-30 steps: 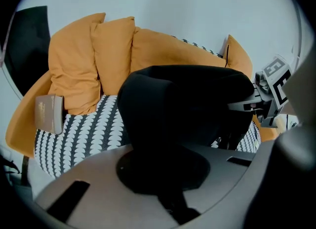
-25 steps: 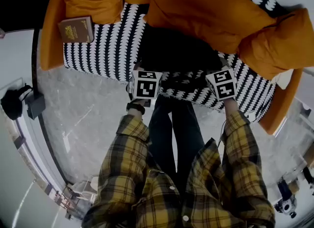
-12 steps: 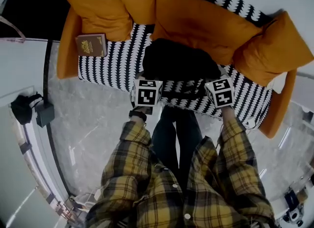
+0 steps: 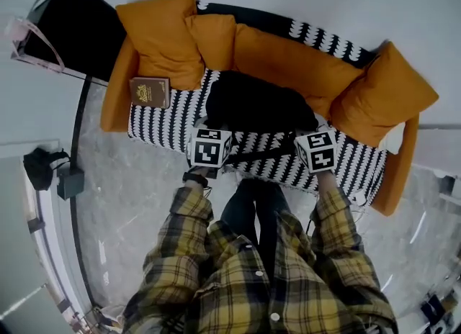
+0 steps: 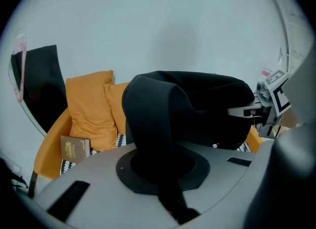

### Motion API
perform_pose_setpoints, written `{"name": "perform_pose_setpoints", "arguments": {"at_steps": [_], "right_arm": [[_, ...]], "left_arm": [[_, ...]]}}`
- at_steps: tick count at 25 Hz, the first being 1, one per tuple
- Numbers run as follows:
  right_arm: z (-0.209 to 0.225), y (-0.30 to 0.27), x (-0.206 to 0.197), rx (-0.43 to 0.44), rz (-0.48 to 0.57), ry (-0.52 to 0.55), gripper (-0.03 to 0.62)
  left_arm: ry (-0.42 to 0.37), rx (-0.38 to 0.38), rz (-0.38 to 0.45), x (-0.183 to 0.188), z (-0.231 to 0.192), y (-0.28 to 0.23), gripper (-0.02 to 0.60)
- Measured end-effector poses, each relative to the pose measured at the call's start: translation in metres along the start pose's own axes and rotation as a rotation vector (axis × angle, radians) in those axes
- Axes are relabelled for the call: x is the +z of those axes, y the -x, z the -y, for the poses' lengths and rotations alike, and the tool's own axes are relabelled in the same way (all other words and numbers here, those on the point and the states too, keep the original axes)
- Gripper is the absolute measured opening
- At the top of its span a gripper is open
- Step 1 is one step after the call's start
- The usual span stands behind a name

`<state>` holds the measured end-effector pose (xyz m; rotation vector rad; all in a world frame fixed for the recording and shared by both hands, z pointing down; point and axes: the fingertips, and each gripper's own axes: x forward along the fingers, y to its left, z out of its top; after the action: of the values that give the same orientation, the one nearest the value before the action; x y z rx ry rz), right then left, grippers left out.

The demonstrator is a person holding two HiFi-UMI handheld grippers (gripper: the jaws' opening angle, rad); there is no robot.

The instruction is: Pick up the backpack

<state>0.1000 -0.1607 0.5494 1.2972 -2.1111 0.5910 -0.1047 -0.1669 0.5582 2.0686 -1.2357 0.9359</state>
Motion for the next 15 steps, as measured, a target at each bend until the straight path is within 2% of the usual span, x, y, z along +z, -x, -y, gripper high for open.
{"name": "perform_pose_setpoints", "arguments": {"at_steps": [4,15], "right_arm": [[-0.004,0.030,0.025,-0.020,0.054,-0.071,0.026],[-0.007,0.116,0.101,-0.063,0.221,0.005,0.026]], "left_arm": [[-0.017,-0.007,0.036,0.022,0.005,0.030,0.034],[-0.049,0.018,0.209,0.087,0.027,0.117,0.034]]}}
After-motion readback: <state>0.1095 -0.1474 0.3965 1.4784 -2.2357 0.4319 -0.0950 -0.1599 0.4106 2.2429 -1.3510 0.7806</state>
